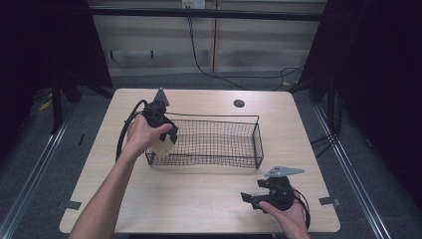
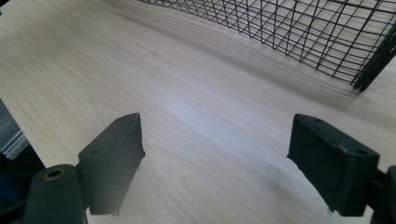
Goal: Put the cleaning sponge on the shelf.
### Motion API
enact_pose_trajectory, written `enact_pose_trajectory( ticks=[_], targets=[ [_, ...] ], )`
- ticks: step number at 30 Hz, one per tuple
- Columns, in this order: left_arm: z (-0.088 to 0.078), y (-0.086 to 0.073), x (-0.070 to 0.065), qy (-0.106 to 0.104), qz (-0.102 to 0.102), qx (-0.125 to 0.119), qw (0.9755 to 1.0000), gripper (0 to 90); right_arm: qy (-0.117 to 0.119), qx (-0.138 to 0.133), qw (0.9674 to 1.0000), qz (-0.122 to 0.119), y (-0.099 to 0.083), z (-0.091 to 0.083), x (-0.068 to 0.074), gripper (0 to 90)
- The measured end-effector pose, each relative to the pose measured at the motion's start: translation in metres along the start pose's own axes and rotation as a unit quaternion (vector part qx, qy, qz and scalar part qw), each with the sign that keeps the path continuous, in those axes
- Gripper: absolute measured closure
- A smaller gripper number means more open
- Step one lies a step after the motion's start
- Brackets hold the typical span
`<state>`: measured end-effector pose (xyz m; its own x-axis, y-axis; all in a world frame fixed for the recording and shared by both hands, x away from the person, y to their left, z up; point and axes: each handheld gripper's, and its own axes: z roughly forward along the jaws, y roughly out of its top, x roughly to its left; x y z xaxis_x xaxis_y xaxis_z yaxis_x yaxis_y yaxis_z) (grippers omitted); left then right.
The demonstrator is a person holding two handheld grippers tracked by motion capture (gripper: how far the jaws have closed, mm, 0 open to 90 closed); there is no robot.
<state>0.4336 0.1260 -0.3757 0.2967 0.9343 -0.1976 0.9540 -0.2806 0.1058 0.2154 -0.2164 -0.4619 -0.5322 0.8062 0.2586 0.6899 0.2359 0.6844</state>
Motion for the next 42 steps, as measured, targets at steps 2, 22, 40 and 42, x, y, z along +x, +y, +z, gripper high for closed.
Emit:
enact_pose_trajectory(
  ticks=[2,22,40,42],
  targets=[
    [0.002,0.002,0.002,-0.003,-0.005,-0.003,1.0,27.4,0.0,0.0,1.0,0.0,0.0,0.0,0.0,17.3],
    [0.019,0.012,0.005,0.03,-0.04,-0.026,0.9984,27.6,0.004,0.002,1.0,-0.002,0.0,0.001,0.001,17.3],
    [0.039,0.008,0.008,0.055,-0.038,-0.003,0.9978,27.4,0.006,0.004,1.0,-0.003,0.0,0.001,0.001,17.3],
    [0.04,0.008,0.008,0.054,-0.042,-0.004,0.9976,27.5,0.007,0.005,1.0,-0.003,0.001,0.002,0.001,17.3]
  ],
)
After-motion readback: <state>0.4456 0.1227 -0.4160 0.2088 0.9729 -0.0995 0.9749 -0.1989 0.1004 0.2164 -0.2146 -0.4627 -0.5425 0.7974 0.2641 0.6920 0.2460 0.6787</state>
